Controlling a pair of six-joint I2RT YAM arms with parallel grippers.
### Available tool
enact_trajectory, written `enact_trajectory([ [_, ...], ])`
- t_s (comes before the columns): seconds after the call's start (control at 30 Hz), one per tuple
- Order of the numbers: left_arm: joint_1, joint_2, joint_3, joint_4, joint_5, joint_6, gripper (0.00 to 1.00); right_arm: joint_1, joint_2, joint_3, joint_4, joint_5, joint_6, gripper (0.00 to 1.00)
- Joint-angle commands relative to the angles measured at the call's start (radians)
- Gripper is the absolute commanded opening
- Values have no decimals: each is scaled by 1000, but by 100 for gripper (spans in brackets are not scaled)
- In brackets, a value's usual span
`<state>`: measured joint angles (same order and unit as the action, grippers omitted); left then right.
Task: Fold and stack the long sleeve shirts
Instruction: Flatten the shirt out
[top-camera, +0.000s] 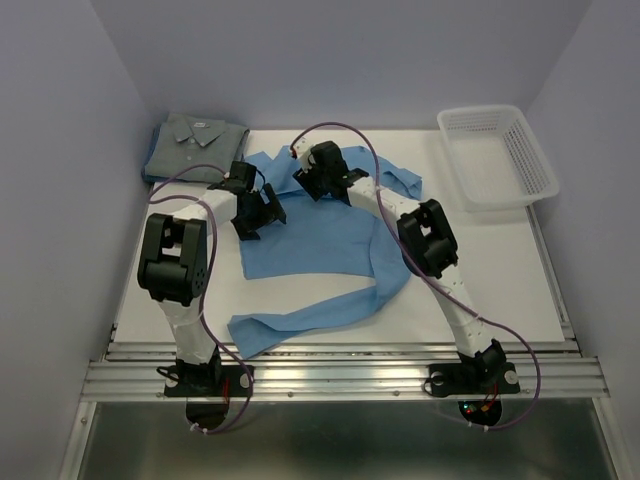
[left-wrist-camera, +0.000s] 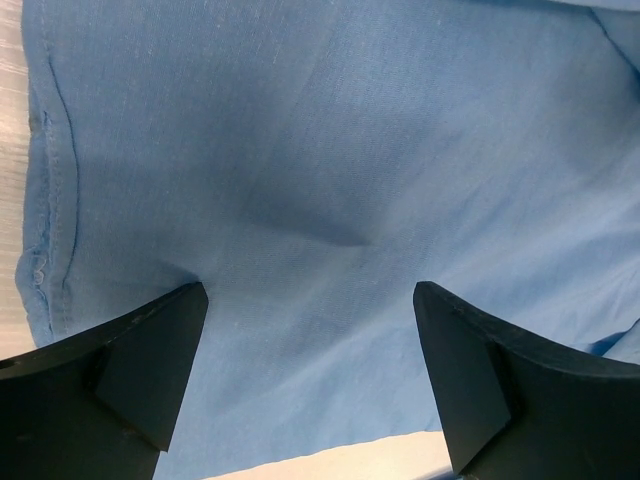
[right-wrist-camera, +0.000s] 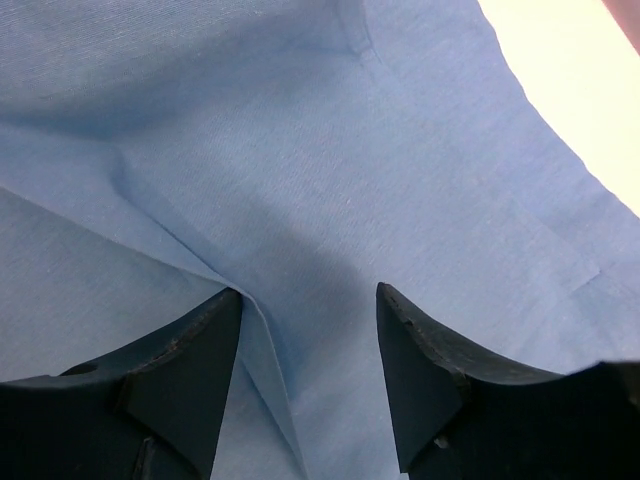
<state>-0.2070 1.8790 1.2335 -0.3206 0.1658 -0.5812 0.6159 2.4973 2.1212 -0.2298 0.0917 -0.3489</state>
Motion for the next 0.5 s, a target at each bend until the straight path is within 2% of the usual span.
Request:
enact_trajectory([
  [0.0,18,35,-77,-54,-38,15,99,2,0,-9,35,-38,-18,61],
  [0.1,29,23,-68,-67,-52,23,99,2,3,-6,-49,-204,-45,60],
  [0.17,34,20,-60,-77,-60,26,99,2,2,-21,-81,-257,-50,55],
  [0.3,41,11,-51,-100,-72,30,99,2,-6,-50,-88,-239,-56,50],
  [0.37,44,3,-54,-103,-80,30,99,2,-9,-61,-83,-221,-55,43],
  [0.4,47,-6,-55,-104,-80,30,99,2,-11,-64,-71,-192,-52,33],
  [0.47,50,-14,-61,-106,-87,29,99,2,-11,-72,-49,-152,-30,21],
])
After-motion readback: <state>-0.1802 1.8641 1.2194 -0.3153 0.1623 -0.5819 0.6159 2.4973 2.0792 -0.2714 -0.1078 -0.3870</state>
